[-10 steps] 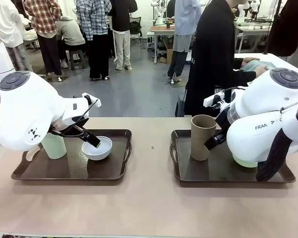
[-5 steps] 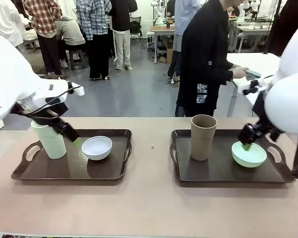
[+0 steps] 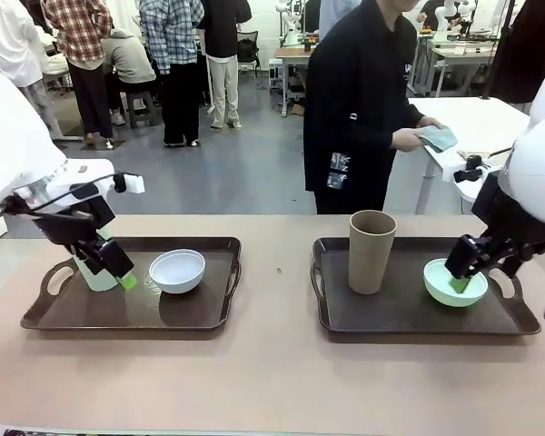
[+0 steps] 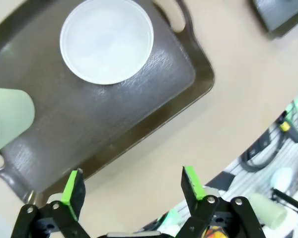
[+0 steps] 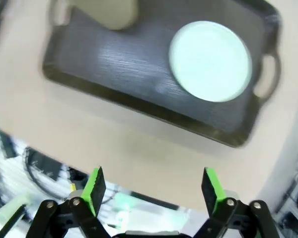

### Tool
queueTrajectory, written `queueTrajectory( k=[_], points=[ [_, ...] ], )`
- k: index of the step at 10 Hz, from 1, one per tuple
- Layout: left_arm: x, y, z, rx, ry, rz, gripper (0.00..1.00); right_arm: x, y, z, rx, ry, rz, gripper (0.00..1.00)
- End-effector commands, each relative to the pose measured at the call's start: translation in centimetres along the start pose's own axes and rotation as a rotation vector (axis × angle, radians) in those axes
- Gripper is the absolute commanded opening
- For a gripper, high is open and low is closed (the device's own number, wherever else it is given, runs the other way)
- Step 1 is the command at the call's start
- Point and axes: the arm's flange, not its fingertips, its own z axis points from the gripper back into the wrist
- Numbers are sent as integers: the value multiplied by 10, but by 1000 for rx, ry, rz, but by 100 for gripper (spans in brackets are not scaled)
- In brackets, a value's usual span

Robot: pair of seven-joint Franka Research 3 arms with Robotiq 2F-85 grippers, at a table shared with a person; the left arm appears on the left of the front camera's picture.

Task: Set up a tray with a mat and arrange the tableware.
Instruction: Pick up the Picnic Bowl and Reusable plastic cup from the Handle tray in front of the human's position and hold them in the air.

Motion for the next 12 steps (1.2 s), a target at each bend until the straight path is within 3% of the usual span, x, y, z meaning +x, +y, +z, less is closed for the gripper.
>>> queueTrajectory(
  k=[1,3,4,5,6,7,8,10,11,12],
  points=[
    [-18,27,35,-235,-241,99,100,0,-23,21,514,-28,26,100],
    [-64,68,57,-537,-488,221,100,-26,-77,43,856,-145,-52,100],
    [-84,73,60,-606,-566,262,100,-38,-91,40,1000,-150,-70,100],
    [-28,56,62,-320,-309,180,100,-11,-49,33,486,-127,18,100],
    [-47,79,80,-441,-424,234,100,-11,-49,33,486,-127,18,100],
    [-38,73,79,-686,-405,139,100,-32,-81,44,667,-173,7,100],
    [-36,79,86,-986,-621,278,100,-32,-83,45,1190,-145,143,100],
    [-36,83,74,-1133,-706,301,100,-35,-95,26,1328,-158,133,100],
    [-26,76,60,-1161,-654,305,100,-35,-94,17,1459,-197,197,100],
    [-14,69,49,-1154,-574,327,100,-32,-97,5,1536,-197,141,100]
  ],
)
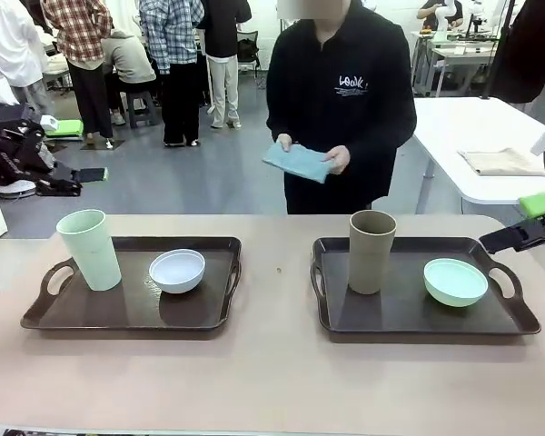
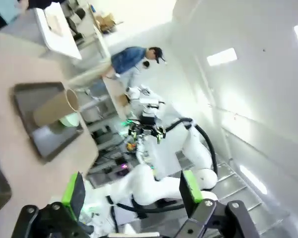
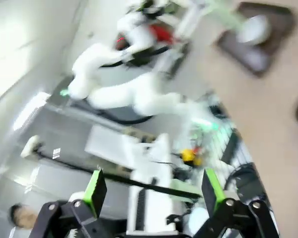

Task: Set up a tray with a mat and arrange the tableware.
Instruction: Pick up the Picnic Bowl and Reusable plastic cup from the Handle tray in front of the human's position and hold them in the air.

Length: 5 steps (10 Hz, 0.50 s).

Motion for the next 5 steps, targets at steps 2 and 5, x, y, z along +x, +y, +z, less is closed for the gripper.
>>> queueTrajectory(
  k=[2,5],
  points=[
    [4,46,-14,275,235,113,100,5,-48,33,90,-209,-360,100],
    [-6,43,-10,143,199,109,100,-3,-19,6,109,-50,-76,100]
  ],
)
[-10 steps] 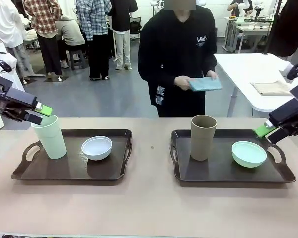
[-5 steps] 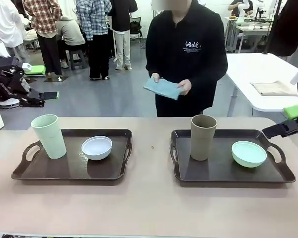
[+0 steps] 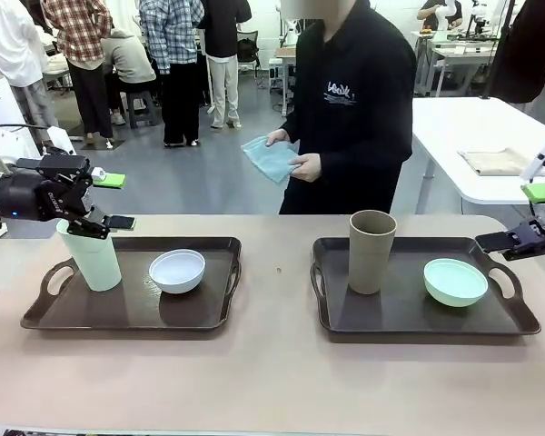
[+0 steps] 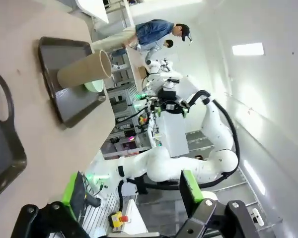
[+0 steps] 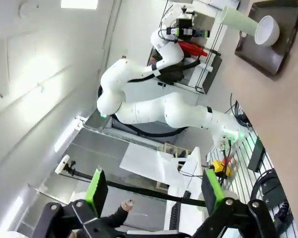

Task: Set up a tray with a mat and arrange the tableware.
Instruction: Pick up the Picnic Bowl and Reusable plastic cup from the Handle tray in front of the human's position and hold them in the air.

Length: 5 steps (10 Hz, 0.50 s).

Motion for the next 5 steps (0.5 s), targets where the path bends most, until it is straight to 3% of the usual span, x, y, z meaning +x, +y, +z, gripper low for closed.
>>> queueTrajectory(
  k=[1,3,4,5],
  points=[
    [0,-5,21,75,56,1,100,-3,12,-4,-4,24,59,100],
    [-9,-5,50,140,69,16,100,-3,12,-4,-4,24,59,100],
    [-2,2,19,70,40,-3,100,-3,12,-4,-4,24,59,100],
    [-2,2,19,70,40,-3,100,-3,12,-4,-4,24,59,100]
  ],
)
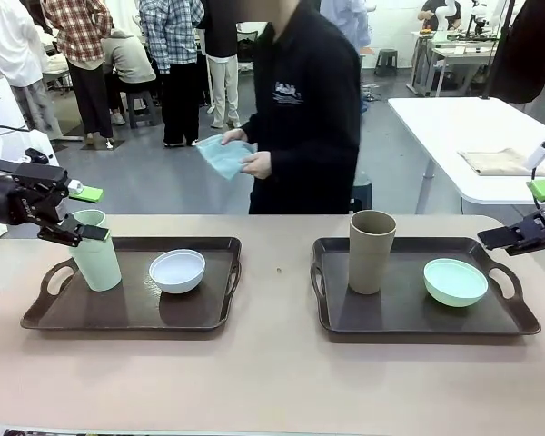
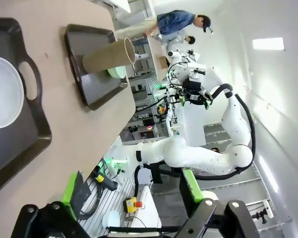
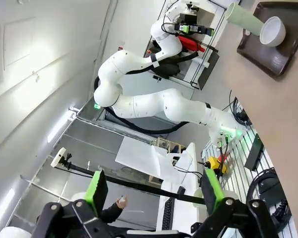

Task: Set up a tray with a mat and arrange the tableware.
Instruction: Pick up the Picnic Bowl and Reusable plastic cup from the Handle tray in front of the human's position and hold them in the air.

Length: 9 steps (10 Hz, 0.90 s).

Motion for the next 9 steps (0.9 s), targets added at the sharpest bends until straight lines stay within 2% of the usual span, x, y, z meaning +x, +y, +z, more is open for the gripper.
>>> queueTrajectory(
  k=[1,7,9],
  points=[
    [3,-3,-12,-31,-10,-5,100,-1,-2,0,14,3,22,100],
    [3,-3,-12,-31,-10,-5,100,-1,-2,0,14,3,22,100],
    [3,-3,-12,-31,-10,-5,100,0,11,-3,-13,-27,-9,100]
  ],
)
